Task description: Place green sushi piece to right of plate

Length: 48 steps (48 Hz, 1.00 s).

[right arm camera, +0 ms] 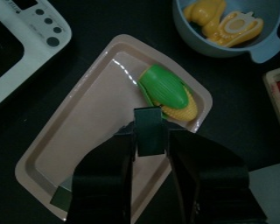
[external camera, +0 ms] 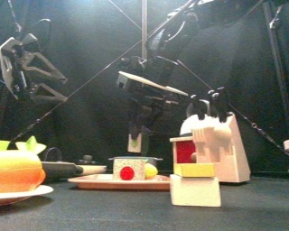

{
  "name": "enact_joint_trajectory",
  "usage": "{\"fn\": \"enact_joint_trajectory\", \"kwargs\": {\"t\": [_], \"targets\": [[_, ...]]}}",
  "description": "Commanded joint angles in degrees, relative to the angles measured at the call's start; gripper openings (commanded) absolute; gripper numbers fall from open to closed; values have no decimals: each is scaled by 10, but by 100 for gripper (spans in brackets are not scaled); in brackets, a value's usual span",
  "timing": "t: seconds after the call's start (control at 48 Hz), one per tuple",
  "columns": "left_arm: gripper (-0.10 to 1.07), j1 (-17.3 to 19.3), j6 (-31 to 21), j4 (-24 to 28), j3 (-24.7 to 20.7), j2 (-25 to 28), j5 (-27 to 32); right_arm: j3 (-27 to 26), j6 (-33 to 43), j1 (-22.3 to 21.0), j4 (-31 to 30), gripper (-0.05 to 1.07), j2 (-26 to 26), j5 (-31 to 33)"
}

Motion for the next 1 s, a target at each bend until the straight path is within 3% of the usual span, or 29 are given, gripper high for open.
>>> {"fn": "enact_joint_trajectory", "kwargs": {"t": [0.0, 0.25, 0.5, 0.75, 0.979], "targets": [[96, 0, 1, -1, -8, 0, -3, -17, 0, 5, -4, 59, -36, 6], [96, 1, 1, 0, -8, 0, -2, -28, 2, 61, -1, 59, -62, 57], [96, 0, 1, -1, -7, 0, -2, -69, 15, 156, 4, 59, -59, 144], [96, 0, 1, 0, -8, 0, -2, -97, 119, 224, -18, 59, -40, 272], [96, -4, 1, -1, -10, 0, -3, -86, 197, 245, -13, 59, -33, 296]]}}
